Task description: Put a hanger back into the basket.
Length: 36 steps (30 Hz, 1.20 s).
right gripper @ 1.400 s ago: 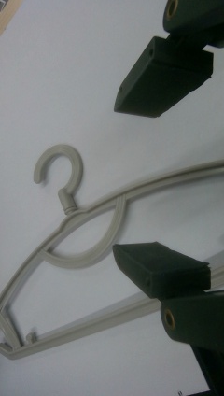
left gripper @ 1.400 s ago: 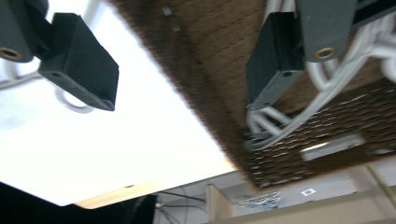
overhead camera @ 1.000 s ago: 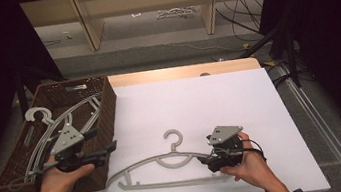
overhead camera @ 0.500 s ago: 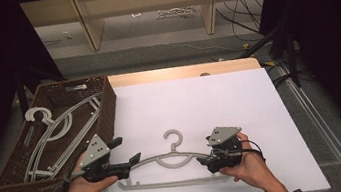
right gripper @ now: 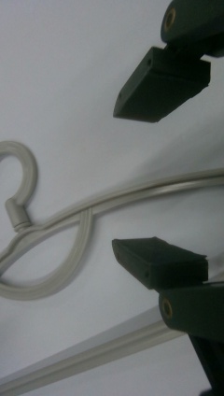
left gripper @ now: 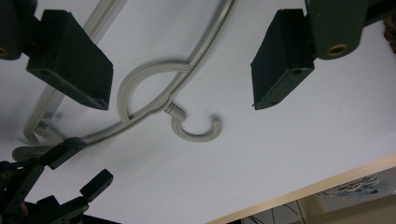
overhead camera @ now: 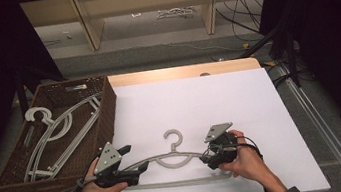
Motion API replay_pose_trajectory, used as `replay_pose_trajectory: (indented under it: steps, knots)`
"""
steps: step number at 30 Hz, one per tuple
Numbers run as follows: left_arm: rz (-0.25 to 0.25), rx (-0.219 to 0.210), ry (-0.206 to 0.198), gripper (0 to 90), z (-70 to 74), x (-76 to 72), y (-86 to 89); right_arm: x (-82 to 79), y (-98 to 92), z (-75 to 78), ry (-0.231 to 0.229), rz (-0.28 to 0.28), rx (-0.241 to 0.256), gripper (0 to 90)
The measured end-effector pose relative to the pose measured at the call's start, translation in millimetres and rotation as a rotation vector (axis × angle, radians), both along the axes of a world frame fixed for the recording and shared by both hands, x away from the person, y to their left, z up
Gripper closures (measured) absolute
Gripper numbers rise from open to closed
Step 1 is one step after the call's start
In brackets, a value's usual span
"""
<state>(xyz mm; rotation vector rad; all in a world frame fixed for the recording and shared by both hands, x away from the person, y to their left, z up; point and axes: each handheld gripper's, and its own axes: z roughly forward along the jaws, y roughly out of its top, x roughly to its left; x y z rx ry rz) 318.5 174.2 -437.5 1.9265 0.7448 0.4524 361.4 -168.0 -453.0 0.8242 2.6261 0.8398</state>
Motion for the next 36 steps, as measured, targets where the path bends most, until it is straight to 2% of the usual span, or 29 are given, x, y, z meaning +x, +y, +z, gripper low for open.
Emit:
replay_pose_trajectory:
  steps: [1, 3, 4, 6, 8, 9, 10, 11, 12, 13, 16, 23, 25, 27, 28, 29, 31, 33, 34, 36]
  knots:
    - [0.013, 0.001, 0.006, 20.9, -0.5, -0.3, 0.0, 2.8, -0.6, -0.9, 0.019, -0.001, -0.008, 34.6]
    - [0.009, 0.006, 0.002, 20.9, -0.7, 0.6, 0.5, 6.1, -1.2, -2.7, 0.025, 0.009, -0.021, 36.4]
    - [0.0, 0.006, 0.002, 20.9, -1.4, 1.4, 0.6, 9.2, -0.2, -6.3, 0.059, 0.02, -0.034, 41.5]
    - [0.005, 0.009, 0.02, 20.9, -2.2, 0.7, -0.4, 11.1, 1.4, -8.9, 0.087, 0.057, -0.043, 45.8]
    - [-0.004, 0.015, 0.014, 20.9, -2.1, 1.4, -0.3, 11.7, 3.0, -9.9, 0.095, 0.071, -0.048, 47.5]
    - [-0.018, 0.018, 0.016, 20.9, -2.8, 2.0, -1.2, 15.1, 5.7, -12.0, 0.122, 0.101, -0.056, 52.4]
    - [-0.006, 0.015, 0.026, 20.9, -3.6, 1.2, -2.7, 17.4, 7.0, -13.0, 0.136, 0.104, -0.066, 53.7]
    - [-0.025, 0.025, 0.023, 20.9, -3.7, 2.2, -2.4, 20.1, 8.6, -14.6, 0.137, 0.109, -0.075, 56.5]
    - [-0.021, 0.02, 0.029, 20.9, -4.1, 1.8, -3.2, 22.4, 10.3, -15.3, 0.154, 0.116, -0.089, 57.3]
    - [-0.028, 0.031, 0.019, 21.0, -3.9, 2.3, -2.8, 24.1, 12.0, -14.9, 0.157, 0.124, -0.1, 58.2]
    - [-0.026, 0.033, 0.024, 21.0, -4.5, 2.0, -2.2, 26.1, 17.3, -12.3, 0.171, 0.126, -0.14, 60.7]
    - [-0.032, 0.029, 0.037, 21.0, -5.7, 2.9, -1.9, 29.9, 23.1, -10.6, 0.19, 0.139, -0.176, 66.0]
    - [-0.032, 0.038, 0.033, 21.0, -6.1, 3.2, -3.0, 31.8, 26.9, -9.4, 0.199, 0.149, -0.204, 69.1]
    - [-0.04, 0.024, 0.046, 21.0, -7.2, 2.8, -4.5, 33.9, 28.8, -8.8, 0.208, 0.16, -0.218, 70.9]
    - [-0.05, 0.026, 0.035, 21.0, -6.7, 2.9, -4.6, 34.8, 29.4, -8.6, 0.213, 0.159, -0.221, 71.9]
    - [-0.056, 0.012, 0.043, 20.9, -6.5, 2.0, -5.8, 35.8, 29.6, -8.5, 0.217, 0.159, -0.224, 73.0]
    - [-0.068, 0.01, 0.038, 21.0, -6.0, 1.8, -6.8, 36.7, 29.3, -8.5, 0.223, 0.161, -0.218, 74.6]
    - [-0.073, 0.022, 0.033, 21.0, -6.1, 1.3, -9.1, 38.6, 28.5, -8.7, 0.22, 0.162, -0.217, 78.1]
    - [-0.085, 0.045, 0.029, 21.2, -6.7, 2.7, -10.5, 40.4, 28.7, -8.5, 0.225, 0.169, -0.223, 79.7]
    - [-0.081, 0.04, 0.043, 21.4, -7.7, 5.2, -13.6, 40.3, 29.5, -8.3, 0.22, 0.179, -0.233, 80.2]
